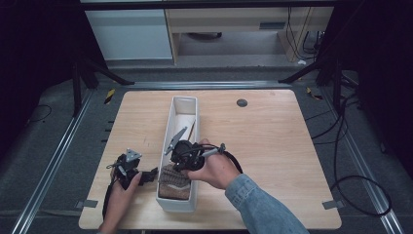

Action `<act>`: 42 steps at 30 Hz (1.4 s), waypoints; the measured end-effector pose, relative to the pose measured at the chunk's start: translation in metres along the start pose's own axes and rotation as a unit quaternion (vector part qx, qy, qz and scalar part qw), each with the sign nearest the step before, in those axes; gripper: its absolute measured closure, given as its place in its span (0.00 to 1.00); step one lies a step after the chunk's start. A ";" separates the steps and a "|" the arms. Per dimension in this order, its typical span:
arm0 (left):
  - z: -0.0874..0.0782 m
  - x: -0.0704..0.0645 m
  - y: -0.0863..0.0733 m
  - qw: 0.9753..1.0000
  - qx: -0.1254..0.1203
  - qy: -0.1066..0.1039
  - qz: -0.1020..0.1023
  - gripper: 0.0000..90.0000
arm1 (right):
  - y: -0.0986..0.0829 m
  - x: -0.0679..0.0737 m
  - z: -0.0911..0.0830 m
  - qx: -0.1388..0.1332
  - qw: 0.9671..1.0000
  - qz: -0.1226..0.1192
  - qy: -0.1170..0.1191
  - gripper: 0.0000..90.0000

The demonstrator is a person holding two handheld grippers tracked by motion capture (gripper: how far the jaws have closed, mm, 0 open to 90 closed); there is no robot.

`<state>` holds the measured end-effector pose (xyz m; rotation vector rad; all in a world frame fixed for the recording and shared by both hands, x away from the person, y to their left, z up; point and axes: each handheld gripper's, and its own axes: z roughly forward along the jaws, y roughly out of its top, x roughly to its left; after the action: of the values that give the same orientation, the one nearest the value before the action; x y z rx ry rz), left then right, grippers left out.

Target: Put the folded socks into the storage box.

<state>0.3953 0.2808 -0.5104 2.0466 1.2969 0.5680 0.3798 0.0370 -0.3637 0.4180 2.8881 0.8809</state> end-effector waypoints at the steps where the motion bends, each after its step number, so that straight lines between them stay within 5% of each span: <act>1: 0.000 0.000 0.000 1.000 0.000 0.000 0.000 0.00 | 0.000 0.000 0.000 0.000 1.000 0.000 0.002 1.00; 42: 0.000 0.000 0.000 1.000 0.001 0.000 0.001 0.00 | -0.015 0.021 0.022 0.021 0.999 -0.019 0.032 1.00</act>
<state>0.3953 0.2809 -0.5102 2.0501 1.2968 0.5672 0.3595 0.0434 -0.3903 0.3433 2.9678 0.8438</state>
